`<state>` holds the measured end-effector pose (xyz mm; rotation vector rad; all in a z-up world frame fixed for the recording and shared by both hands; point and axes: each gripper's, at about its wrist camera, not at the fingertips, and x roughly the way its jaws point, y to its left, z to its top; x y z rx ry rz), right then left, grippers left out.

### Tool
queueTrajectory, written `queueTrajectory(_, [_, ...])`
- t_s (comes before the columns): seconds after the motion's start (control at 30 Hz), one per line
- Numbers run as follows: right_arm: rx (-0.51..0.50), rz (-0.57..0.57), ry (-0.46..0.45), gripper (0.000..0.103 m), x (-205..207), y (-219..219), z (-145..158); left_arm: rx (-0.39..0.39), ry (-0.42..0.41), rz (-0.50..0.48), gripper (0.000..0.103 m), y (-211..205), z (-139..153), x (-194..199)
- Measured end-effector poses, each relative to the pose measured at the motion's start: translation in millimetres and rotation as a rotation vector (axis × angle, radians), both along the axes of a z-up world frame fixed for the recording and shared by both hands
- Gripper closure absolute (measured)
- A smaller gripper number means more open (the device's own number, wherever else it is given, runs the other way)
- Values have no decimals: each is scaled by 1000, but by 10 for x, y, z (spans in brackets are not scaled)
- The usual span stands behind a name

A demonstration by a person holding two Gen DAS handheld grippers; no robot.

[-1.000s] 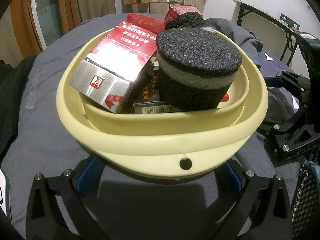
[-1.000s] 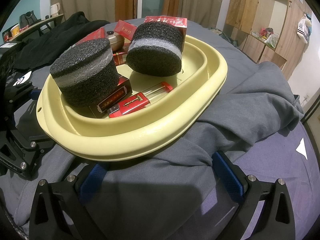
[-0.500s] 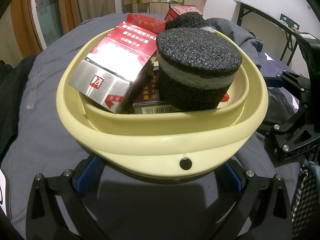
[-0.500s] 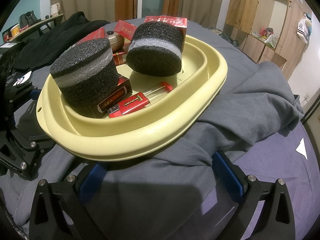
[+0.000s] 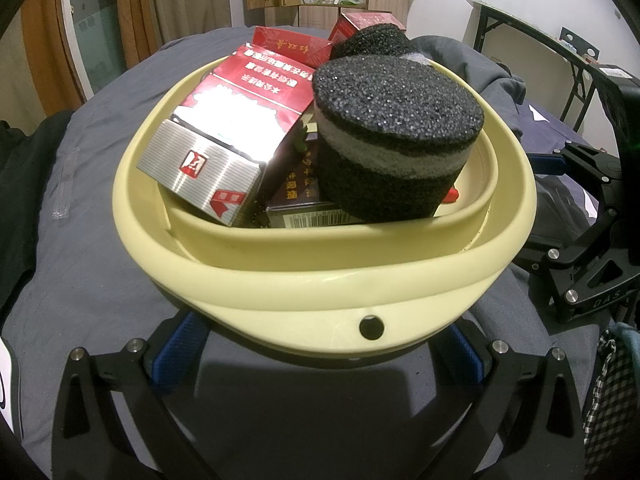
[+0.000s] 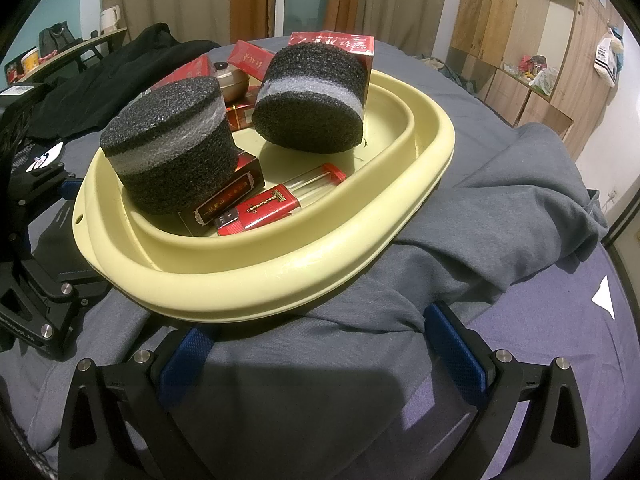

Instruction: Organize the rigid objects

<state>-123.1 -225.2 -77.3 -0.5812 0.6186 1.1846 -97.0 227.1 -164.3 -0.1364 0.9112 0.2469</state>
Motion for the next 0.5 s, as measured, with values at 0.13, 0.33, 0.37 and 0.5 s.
queueTrajectory(0.13, [0, 0, 0, 0, -12, -1, 2, 0, 0, 0, 0, 6, 6, -22])
queueTrajectory(0.33, [0, 0, 0, 0, -2, -1, 2, 0, 0, 0, 0, 1, 2, -3])
queueTrajectory(0.37, [0, 0, 0, 0, -2, 0, 1, 0, 0, 0, 0, 3, 3, -9])
queueTrajectory(0.5, [0, 0, -1, 0, -1, 0, 1, 0, 0, 0, 0, 0, 1, 0])
